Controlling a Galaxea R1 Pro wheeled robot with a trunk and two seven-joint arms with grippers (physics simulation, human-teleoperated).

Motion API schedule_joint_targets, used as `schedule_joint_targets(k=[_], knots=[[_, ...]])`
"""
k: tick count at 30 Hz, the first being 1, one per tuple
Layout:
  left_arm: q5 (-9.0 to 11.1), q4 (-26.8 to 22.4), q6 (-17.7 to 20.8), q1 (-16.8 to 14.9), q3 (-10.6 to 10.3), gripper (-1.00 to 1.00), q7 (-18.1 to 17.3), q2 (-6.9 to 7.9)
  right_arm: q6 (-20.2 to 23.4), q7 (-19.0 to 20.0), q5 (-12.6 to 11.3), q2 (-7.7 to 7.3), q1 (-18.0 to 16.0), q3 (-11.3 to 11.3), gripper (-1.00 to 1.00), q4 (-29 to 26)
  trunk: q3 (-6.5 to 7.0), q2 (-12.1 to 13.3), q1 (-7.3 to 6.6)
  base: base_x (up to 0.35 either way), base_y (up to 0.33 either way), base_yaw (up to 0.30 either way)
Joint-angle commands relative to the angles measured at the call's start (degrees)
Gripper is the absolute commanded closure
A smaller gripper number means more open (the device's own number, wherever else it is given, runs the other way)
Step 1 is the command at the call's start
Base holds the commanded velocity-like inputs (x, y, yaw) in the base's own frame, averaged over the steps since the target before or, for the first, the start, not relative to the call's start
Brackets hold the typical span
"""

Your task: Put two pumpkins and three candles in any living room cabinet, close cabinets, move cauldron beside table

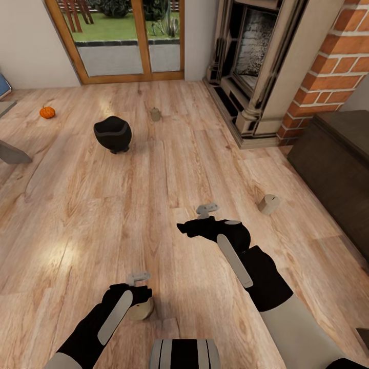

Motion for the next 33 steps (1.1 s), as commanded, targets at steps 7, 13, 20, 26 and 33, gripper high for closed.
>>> schedule_joint_targets(k=[7, 13, 20, 26, 33], knots=[[0.50, -0.07, -0.04, -0.06, -0.15, -1.00, 0.70, 0.07, 0.16, -0.59, -0.62, 0.03, -0.04, 0.05, -1.00, 0.19, -0.93, -0.07, 0.09, 0.000, 0.000, 0.000], [0.44, -0.07, -0.09, -0.03, -0.09, -1.00, 0.63, 0.07, 0.14, -0.59, -0.62, 0.06, -0.04, 0.12, -1.00, 0.27, -2.26, -0.15, 0.25, 0.000, 0.000, 0.000], [0.33, -0.07, -0.47, -0.03, -0.09, -1.00, 0.47, 0.07, 0.08, -0.60, -0.62, 0.06, -0.06, 0.14, -1.00, 0.29, -2.26, -0.15, 0.25, 0.000, 0.000, 0.000], [-0.09, 0.80, -0.74, -0.03, -0.17, -1.00, 0.32, 0.07, 0.00, -0.67, -0.63, 0.06, -0.04, 0.14, -1.00, 0.34, -3.36, -0.22, 0.38, 0.000, 0.000, 0.000], [-0.13, 0.94, -0.86, -0.04, -0.13, -1.00, 0.33, 0.12, -0.01, -0.79, -0.59, 0.08, -0.05, 0.22, -1.00, 0.54, -4.47, -0.28, 0.51, 0.000, 0.000, 0.000]])
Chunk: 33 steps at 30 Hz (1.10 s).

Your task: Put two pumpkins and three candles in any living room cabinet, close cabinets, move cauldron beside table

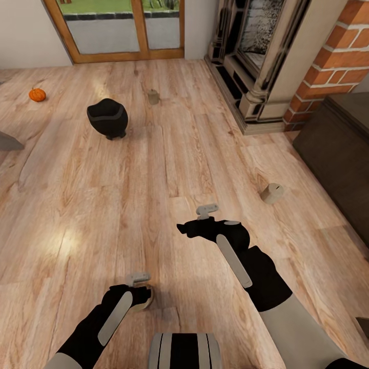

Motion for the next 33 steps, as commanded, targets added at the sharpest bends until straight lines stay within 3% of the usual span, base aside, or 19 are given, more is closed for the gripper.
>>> schedule_joint_targets(k=[1, 9, 19, 24, 30, 33], knots=[[0.61, -0.06, 0.02, -0.03, -0.20, -1.00, 0.57, 0.08, 0.18, -0.62, -0.58, 0.03, -0.03, 0.06, -1.00, -0.02, -0.04, -0.02, -0.01, 0.000, 0.000, 0.000], [0.52, -0.04, -0.16, -0.03, -0.24, -1.00, 0.56, 0.10, 0.18, -0.67, -0.55, 0.06, -0.02, 0.06, -1.00, 0.03, -0.04, -0.02, -0.01, 0.000, 0.000, 0.000], [0.77, 0.16, -3.65, -0.03, -0.50, -1.00, 0.51, 0.02, 0.18, -0.75, -0.54, 0.07, -0.02, 0.09, -1.00, 0.10, -0.04, -0.02, -0.01, 0.000, 0.000, 0.000], [0.85, 0.21, -3.70, -0.03, -0.51, -1.00, 0.47, 0.04, 0.18, -0.75, -0.54, 0.05, -0.03, 0.09, -1.00, 0.11, -1.14, -0.08, 0.12, 0.000, 0.000, 0.000], [0.83, 0.56, -3.71, -0.03, -0.51, -1.00, 0.47, 0.02, 0.18, -0.75, -0.54, 0.06, -0.02, 0.08, -1.00, 0.05, -1.14, -0.08, 0.12, 0.000, 0.000, 0.000], [0.75, 0.65, -3.73, -0.03, -0.51, -1.00, 0.47, 0.02, 0.18, -0.75, -0.54, 0.06, -0.02, 0.14, -1.00, 0.03, -1.81, -0.12, 0.20, 0.000, 0.000, 0.000]])
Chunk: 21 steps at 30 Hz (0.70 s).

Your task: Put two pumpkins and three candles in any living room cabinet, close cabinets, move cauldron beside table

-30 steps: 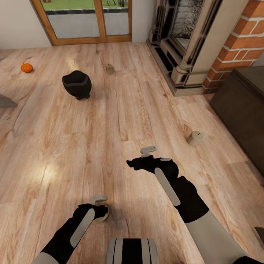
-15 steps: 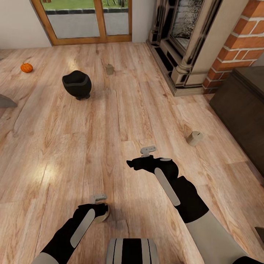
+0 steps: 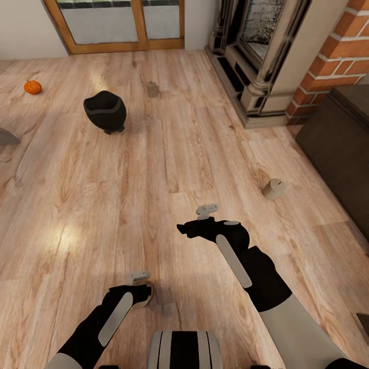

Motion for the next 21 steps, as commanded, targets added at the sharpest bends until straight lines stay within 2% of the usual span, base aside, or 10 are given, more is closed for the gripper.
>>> schedule_joint_targets(k=[1, 13, 16, 19, 20, 21], knots=[[-0.27, -0.03, 0.46, -0.01, -0.16, -1.00, 0.68, 0.10, 0.18, -0.60, -0.63, 0.00, -0.04, 0.04, -1.00, -0.05, -0.27, -0.03, 0.02, 0.000, 0.000, 0.000], [-0.31, -0.02, 0.41, -0.01, -0.24, -1.00, 0.68, 0.10, 0.18, -0.60, -0.61, 0.00, -0.04, 0.04, -1.00, -0.03, -0.49, -0.04, 0.05, 0.000, 0.000, 0.000], [-0.31, -0.02, 0.41, -0.01, -0.23, -1.00, 0.68, 0.10, 0.18, -0.62, -0.61, 0.01, -0.06, 0.06, -1.00, -0.03, -1.16, -0.08, 0.12, 0.000, 0.000, 0.000], [-0.29, -0.02, 0.41, -0.01, -0.25, -1.00, 0.68, 0.10, 0.18, -0.62, -0.61, 0.01, -0.04, 0.05, -1.00, -0.02, -1.16, -0.08, 0.12, 0.000, 0.000, 0.000], [-0.30, -0.02, 0.41, -0.01, -0.25, 1.00, 0.68, 0.10, 0.18, -0.61, -0.61, 0.01, -0.05, 0.04, -1.00, 0.00, -1.16, -0.08, 0.12, 0.000, 0.000, 0.000], [-0.30, -0.02, 0.41, -0.01, -0.25, 1.00, 0.68, 0.10, 0.18, -0.61, -0.61, 0.01, -0.05, 0.03, -1.00, 0.01, -1.16, -0.08, 0.12, 0.000, 0.000, 0.000]])
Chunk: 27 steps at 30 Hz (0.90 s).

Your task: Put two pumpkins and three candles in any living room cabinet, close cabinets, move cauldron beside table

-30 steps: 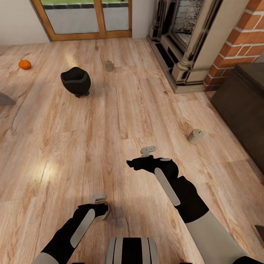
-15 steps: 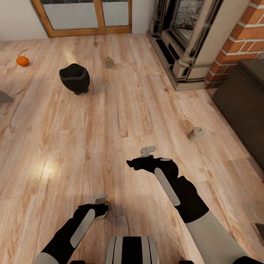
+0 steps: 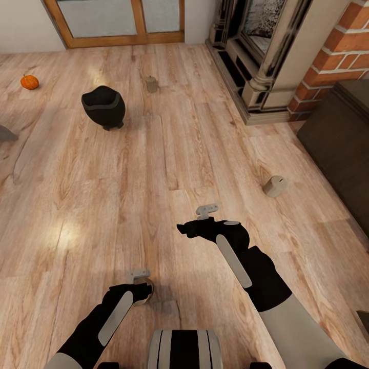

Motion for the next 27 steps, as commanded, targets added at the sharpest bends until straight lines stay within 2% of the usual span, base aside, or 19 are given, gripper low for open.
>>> schedule_joint_targets(k=[1, 18, 27], knots=[[0.32, 1.08, 0.02, -0.01, -0.18, 1.00, 0.46, 0.08, 0.18, -0.60, -0.61, 0.00, -0.03, 0.05, -1.00, -0.06, -0.04, -0.01, 0.00, 0.000, 0.000, 0.000], [0.13, 1.24, 0.02, -0.01, -0.12, 1.00, 0.46, 0.09, 0.18, -0.59, -0.61, 0.00, -0.03, 0.00, -1.00, -0.03, -0.04, -0.01, 0.00, 0.000, 0.000, 0.000], [0.13, 1.22, 0.02, -0.01, -0.09, 1.00, 0.46, 0.24, 0.18, -0.58, -0.64, -0.01, -0.04, 0.00, -1.00, -0.03, 1.95, 0.11, -0.23, 0.000, 0.000, 0.000]])
